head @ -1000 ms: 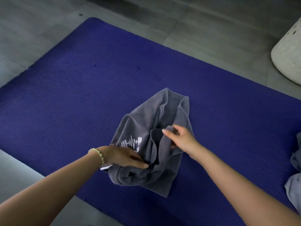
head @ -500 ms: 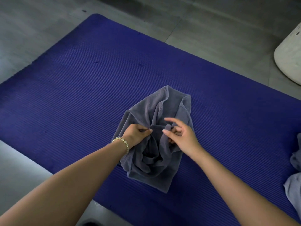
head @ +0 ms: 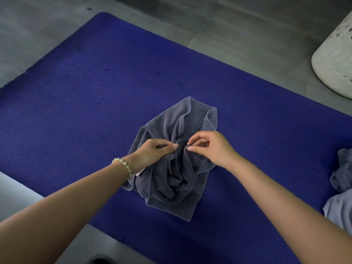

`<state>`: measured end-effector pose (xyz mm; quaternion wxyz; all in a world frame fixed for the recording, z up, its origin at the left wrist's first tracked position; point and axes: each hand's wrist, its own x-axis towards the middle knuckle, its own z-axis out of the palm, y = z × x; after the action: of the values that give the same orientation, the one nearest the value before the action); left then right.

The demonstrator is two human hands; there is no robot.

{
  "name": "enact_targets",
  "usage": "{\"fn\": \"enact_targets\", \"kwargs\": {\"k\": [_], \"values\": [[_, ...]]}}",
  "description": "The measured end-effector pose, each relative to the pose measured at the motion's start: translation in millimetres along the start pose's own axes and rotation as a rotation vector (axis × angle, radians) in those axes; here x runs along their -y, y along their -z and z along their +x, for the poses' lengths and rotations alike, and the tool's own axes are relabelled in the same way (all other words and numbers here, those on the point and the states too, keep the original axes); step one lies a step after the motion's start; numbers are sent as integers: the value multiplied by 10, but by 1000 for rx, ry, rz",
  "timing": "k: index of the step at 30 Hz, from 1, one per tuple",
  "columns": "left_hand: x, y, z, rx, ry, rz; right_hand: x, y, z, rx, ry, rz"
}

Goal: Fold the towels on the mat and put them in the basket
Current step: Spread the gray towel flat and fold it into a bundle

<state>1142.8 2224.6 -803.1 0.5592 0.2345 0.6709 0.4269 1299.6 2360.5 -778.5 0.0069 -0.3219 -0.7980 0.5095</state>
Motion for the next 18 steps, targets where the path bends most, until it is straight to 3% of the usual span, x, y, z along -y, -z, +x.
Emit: {"fn": "enact_targets", "kwargs": {"k": [7,14,18], "values": [[-90,-53,-30,29,-96,79,93,4,115,-63,124,-124],[-262,-92,-122,19,-163,198,169,59,17,-39,54,65],[-594,-124,-339,126,-197,217,390,293,-250,113,48,-10]]}}
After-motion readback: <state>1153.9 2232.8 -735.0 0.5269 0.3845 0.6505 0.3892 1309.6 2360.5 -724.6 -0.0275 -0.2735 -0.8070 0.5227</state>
